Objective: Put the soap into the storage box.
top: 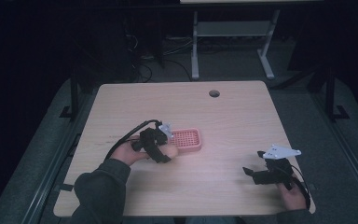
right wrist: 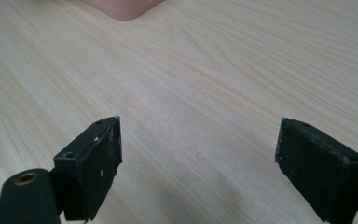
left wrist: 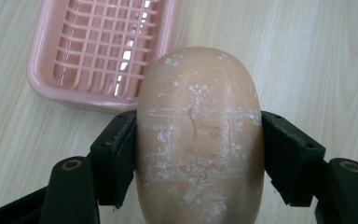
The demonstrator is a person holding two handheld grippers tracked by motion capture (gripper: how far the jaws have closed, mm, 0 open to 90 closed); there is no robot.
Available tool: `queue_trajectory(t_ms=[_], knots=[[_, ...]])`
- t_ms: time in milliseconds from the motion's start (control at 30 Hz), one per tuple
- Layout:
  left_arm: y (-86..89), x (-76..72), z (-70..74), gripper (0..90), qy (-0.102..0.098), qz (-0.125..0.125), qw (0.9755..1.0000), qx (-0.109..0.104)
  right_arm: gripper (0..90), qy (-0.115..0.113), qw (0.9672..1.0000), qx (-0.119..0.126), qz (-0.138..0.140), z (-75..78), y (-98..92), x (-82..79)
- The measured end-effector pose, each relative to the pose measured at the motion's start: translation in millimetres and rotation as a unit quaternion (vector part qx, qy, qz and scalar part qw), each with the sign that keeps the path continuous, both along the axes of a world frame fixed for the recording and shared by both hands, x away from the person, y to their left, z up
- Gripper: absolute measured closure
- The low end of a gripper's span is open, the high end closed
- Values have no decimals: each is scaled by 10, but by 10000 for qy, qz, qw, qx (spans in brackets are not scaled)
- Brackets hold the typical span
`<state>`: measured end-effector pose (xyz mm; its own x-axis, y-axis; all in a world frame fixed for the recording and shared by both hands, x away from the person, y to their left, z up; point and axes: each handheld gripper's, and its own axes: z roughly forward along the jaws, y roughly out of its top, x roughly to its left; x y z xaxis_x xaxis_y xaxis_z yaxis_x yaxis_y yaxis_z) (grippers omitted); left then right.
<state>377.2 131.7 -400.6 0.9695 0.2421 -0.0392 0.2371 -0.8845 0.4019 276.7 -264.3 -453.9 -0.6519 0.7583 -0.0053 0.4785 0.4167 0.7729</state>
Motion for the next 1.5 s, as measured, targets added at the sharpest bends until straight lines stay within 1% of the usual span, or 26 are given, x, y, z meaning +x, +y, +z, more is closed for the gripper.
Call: queue_trajectory(t_ms=[300, 367, 533, 633, 800, 933, 1000, 1033, 1233, 1300, 1333, 1500], knots=[[-65, 78, 37, 324, -32, -50, 10000, 57, 142, 10, 10000, 11, -23, 1, -11, -1], [-69, 101, 53, 324, -32, -51, 10000, 26, 141, 8, 10000, 14, -20, 0, -13, -1], [-100, 152, 74, 324, -50, -40, 10000, 62, 141, -4, 10000, 25, -16, 0, -19, 1], [-136, 183, 90, 324, -59, -79, 9999, 54, 141, 10, 10000, 34, -36, 5, -16, 1], [-181, 231, 96, 324, -66, -121, 9999, 102, 141, -6, 10000, 32, -25, 2, -23, 5], [-221, 253, 111, 324, -73, -145, 9998, 94, 141, -14, 10000, 39, -25, 2, -31, 6], [-238, 267, 119, 324, -96, -167, 9998, 55, 142, -12, 10000, 39, -36, 2, -38, 7], [-259, 291, 120, 324, -78, -163, 9998, 53, 141, -14, 10000, 40, -41, 2, -38, 7], [-320, 334, 143, 324, -104, -211, 9997, 116, 141, -4, 10000, 27, -18, 1, -36, 8], [-344, 344, 158, 324, -129, -230, 9996, 83, 141, -14, 10000, 30, -21, 2, -37, 10], [-366, 357, 167, 324, -126, -241, 9996, 69, 141, 16, 10000, 37, -26, 0, -37, 11], [-405, 396, 172, 324, -132, -252, 9996, 83, 141, -17, 10000, 31, -23, 0, -39, 11]])
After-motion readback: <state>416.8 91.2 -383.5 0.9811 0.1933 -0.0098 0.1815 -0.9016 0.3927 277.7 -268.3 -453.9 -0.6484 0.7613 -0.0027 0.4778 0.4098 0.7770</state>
